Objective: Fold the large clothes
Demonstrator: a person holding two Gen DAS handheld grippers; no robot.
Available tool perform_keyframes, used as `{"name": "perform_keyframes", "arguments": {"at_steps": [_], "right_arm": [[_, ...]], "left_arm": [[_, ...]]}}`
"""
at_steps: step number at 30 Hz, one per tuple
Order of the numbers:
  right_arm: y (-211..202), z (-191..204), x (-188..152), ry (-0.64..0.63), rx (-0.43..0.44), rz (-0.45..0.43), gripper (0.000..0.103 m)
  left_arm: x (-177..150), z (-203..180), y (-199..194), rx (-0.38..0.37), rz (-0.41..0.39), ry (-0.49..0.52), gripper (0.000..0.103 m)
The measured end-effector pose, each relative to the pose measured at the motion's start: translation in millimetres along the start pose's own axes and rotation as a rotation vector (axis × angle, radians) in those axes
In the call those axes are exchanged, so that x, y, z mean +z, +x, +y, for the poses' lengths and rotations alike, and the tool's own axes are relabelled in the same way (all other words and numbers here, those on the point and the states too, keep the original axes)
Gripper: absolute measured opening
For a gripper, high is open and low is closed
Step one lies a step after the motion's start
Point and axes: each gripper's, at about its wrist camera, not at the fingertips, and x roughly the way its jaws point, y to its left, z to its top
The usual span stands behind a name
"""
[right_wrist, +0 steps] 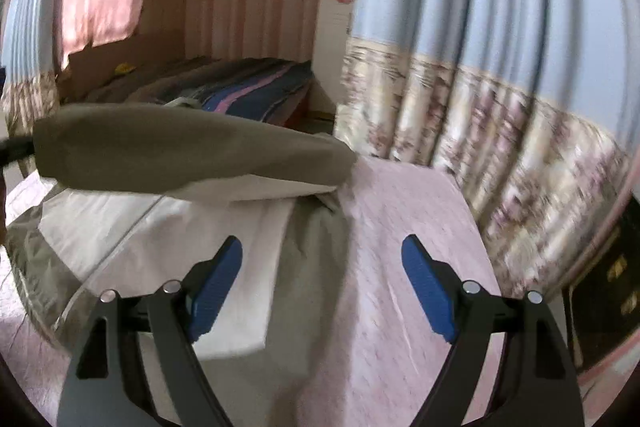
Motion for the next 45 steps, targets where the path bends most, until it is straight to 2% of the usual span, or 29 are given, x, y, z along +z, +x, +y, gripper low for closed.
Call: {"name": "perform_keyframes", "arguments": {"at_steps": [2, 5, 9, 13, 14, 18, 20, 21, 24, 27, 30, 32, 33, 34, 35, 36, 37, 39, 41, 43, 45], "right_arm": [[20, 12, 21, -0.034, 0.01, 0.009, 0.082], [54, 25, 51, -0.075, 0.028, 0.026, 0.082], [119, 25, 85, -0.041, 0.05, 0.088, 0.082], [189, 18, 109, 0.02, 0.034, 0.163, 0.082], [216, 15, 113, 0.031, 0.013, 0.208, 0.082], [275, 3, 117, 0.125, -0.013, 0.276, 0.082], [290, 1, 117, 0.178, 0.008, 0.285, 0.082], [296, 0, 117, 0.195, 0.033, 0.294, 0.082], [291, 2, 108, 0.199, 0.071, 0.298, 0.082], [276, 5, 90, 0.101, 0.12, 0.307, 0.082], [276, 21, 79, -0.02, 0.089, 0.336, 0.082], [288, 26, 74, -0.048, 0.043, 0.355, 0.081], [295, 24, 72, -0.022, 0.027, 0.362, 0.068], [301, 18, 71, 0.034, 0.029, 0.365, 0.037], [305, 11, 71, 0.083, 0.006, 0.361, 0.029], [304, 1, 71, 0.137, -0.038, 0.35, 0.016], [298, -12, 72, 0.202, -0.1, 0.328, 0.011], [281, -38, 68, 0.332, -0.133, 0.29, 0.009], [264, -50, 62, 0.309, -0.226, 0.274, 0.007], [257, -68, 50, 0.386, -0.206, 0.3, 0.007], [257, -76, 42, 0.445, -0.171, 0.309, 0.009]], "left_arm": [[17, 32, 18, 0.053, -0.005, 0.041, 0.006], [38, 76, 61, 0.084, 0.037, 0.096, 0.008], [61, 123, 128, 0.129, 0.101, 0.152, 0.008], [78, 145, 181, 0.13, 0.157, 0.156, 0.011], [80, 150, 190, 0.136, 0.165, 0.151, 0.014], [97, 166, 241, 0.151, 0.221, 0.101, 0.017], [106, 167, 258, 0.168, 0.221, 0.114, 0.02], [109, 167, 271, 0.183, 0.24, 0.116, 0.025], [110, 174, 289, 0.175, 0.285, 0.064, 0.03], [109, 175, 288, 0.158, 0.265, 0.038, 0.031], [104, 173, 282, 0.151, 0.258, 0.038, 0.046], [101, 171, 278, 0.143, 0.258, 0.019, 0.056], [100, 167, 275, 0.125, 0.258, 0.012, 0.064], [98, 161, 274, 0.112, 0.26, 0.014, 0.072], [97, 156, 272, 0.097, 0.265, 0.02, 0.076], [97, 147, 269, 0.079, 0.265, 0.031, 0.083], [96, 139, 268, 0.067, 0.265, 0.035, 0.089], [95, 127, 264, 0.037, 0.266, 0.031, 0.09], [94, 110, 262, -0.018, 0.274, 0.016, 0.092], [90, 92, 265, -0.011, 0.29, 0.039, 0.094], [84, 82, 275, 0.047, 0.303, 0.086, 0.093]]}}
